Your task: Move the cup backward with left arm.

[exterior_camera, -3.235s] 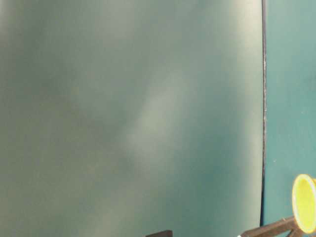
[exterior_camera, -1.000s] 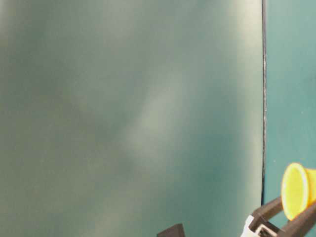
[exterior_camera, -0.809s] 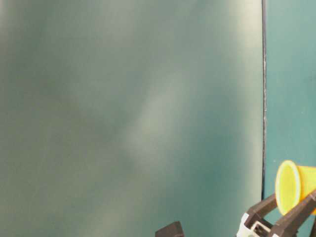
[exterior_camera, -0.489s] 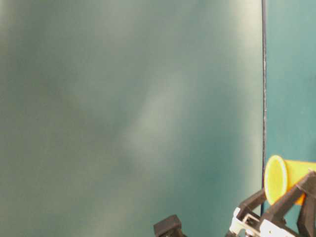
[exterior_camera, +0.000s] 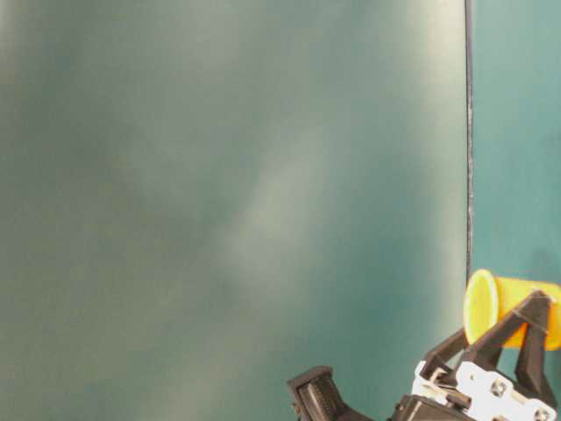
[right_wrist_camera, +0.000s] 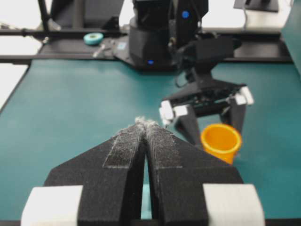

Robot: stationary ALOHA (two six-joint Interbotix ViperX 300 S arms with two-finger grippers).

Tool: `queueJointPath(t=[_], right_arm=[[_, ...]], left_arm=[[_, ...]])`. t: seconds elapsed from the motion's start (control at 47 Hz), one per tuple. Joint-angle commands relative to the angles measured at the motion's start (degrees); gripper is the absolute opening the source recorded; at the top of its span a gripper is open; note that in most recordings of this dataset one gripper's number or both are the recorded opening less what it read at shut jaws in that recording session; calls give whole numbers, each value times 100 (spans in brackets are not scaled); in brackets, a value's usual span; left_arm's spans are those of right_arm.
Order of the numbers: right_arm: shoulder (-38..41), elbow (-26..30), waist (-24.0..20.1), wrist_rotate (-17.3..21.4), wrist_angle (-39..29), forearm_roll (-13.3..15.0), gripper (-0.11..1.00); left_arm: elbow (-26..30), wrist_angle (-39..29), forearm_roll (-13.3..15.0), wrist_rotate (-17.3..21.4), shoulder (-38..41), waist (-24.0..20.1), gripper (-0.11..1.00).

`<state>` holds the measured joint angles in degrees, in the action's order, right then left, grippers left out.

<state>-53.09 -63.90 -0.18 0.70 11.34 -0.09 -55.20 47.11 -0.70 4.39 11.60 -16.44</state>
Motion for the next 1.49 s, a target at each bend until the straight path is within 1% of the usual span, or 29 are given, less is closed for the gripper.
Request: queueJointPath(t=[0.0,0.447,0.766,1.319,1.468], right_arm=[[26,193,0,0,26,-9,0],[26,202,0,0,26,-9,0],[26,202,0,0,26,0,0],[79,202,0,0,26,-9,0],[79,202,-9,0,26,-9,0]], left_arm=[[105,132,-9,9,-70,-149,63],[352,220,-44,9,-26,-765,63],[606,-114,-35,9,79,-1169,63],[1090,-308,-44,9,272,-1828,63],[1143,-316,-44,9,299,-1916,63]])
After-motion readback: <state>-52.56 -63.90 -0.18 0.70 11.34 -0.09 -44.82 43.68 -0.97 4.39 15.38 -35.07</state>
